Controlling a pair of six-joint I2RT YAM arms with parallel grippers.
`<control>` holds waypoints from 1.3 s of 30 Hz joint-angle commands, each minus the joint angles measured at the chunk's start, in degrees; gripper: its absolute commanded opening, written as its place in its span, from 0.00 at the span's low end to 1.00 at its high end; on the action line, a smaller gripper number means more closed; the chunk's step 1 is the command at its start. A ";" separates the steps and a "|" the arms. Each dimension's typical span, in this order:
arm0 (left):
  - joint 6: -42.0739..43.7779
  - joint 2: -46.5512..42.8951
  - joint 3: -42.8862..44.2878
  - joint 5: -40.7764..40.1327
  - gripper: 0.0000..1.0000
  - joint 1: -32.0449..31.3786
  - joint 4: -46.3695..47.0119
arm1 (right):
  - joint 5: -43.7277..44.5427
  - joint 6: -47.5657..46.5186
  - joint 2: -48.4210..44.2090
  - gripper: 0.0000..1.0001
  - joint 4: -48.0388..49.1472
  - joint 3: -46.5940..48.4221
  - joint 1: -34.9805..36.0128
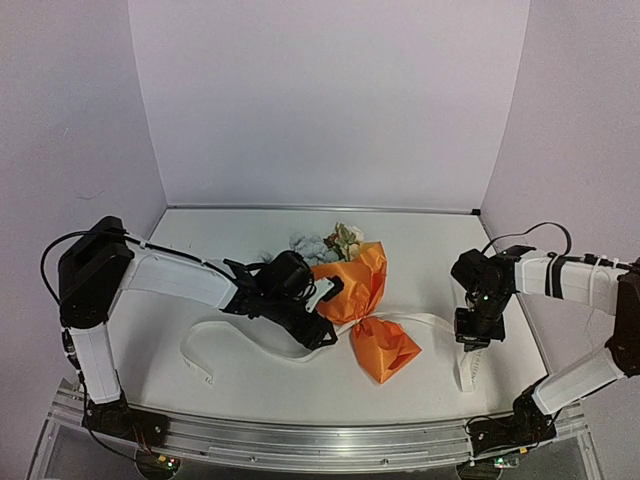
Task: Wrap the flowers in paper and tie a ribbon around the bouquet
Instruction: Tie the ribbon around the folded bouquet.
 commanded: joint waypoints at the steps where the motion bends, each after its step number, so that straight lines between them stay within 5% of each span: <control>1: 0.90 2.96 2.91 -0.98 0.66 -1.08 -1.87 | 0.48 -0.68 0.09 0.00 -1.50 2.23 0.13; 7: -1.42 3.58 0.62 -0.75 0.45 -2.75 -0.87 | 0.79 -1.40 0.70 0.00 -2.37 2.71 0.45; 13: -5.73 0.87 -5.20 -7.27 0.01 -2.83 -0.67 | 2.12 -2.07 1.82 0.00 -3.30 3.03 2.58; 19: -13.88 -6.50 -12.54 -25.59 0.00 -1.69 -4.19 | 3.62 -2.02 1.63 0.00 -4.34 1.62 8.12; 22: -19.18 -11.14 -17.00 -29.01 0.00 3.95 -6.78 | 4.84 -0.25 0.26 0.00 -4.57 -1.01 11.98; 27: -21.18 -18.66 -22.10 -28.73 0.00 11.37 -7.04 | 9.23 0.83 -2.94 0.00 -5.16 -5.52 15.15; 35: -16.71 -17.40 -21.81 -27.94 0.00 11.84 -6.76 | 7.95 -2.68 -0.01 0.00 -8.75 -1.64 14.90; 39: -11.96 -19.54 -22.36 -21.42 0.00 10.81 -3.30 | 5.43 -3.76 2.23 0.00 -8.74 -0.09 14.97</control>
